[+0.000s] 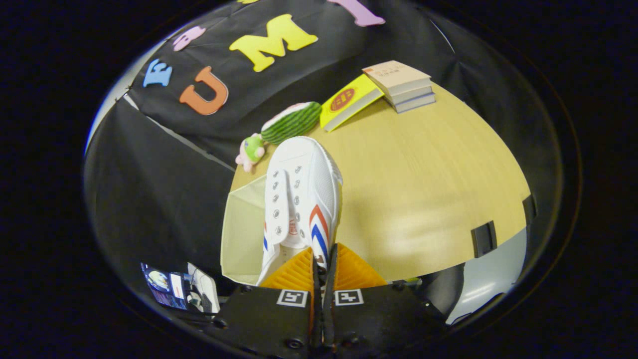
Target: Open the storage box then place both shoes into the box .Put the left shoe in first, then the right shoe, with the right side of both shoes facing outward in a uniform manner.
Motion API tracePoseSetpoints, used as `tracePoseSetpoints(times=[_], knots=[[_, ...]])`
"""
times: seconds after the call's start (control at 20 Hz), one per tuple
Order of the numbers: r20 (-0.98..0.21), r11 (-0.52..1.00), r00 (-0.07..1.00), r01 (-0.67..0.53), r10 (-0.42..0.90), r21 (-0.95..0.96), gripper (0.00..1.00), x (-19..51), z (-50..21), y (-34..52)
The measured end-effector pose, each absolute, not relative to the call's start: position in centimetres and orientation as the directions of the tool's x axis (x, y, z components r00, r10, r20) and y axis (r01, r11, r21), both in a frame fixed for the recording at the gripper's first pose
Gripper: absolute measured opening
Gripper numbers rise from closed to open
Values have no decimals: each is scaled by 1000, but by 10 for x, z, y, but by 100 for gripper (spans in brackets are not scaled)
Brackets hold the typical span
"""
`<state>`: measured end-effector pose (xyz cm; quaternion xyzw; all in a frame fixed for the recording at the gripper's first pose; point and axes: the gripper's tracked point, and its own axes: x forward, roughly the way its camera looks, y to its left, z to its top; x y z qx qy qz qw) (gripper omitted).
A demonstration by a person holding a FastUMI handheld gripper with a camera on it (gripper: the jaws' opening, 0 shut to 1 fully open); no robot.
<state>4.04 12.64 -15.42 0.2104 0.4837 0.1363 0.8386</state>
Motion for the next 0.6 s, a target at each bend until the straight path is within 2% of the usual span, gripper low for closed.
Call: tracePoseSetpoints(times=[0.3,0.6], knots=[[-722,851,480,-110,498,513,6,31,-131,215],[-762,876,459,-81,456,475,7,37,-160,257]])
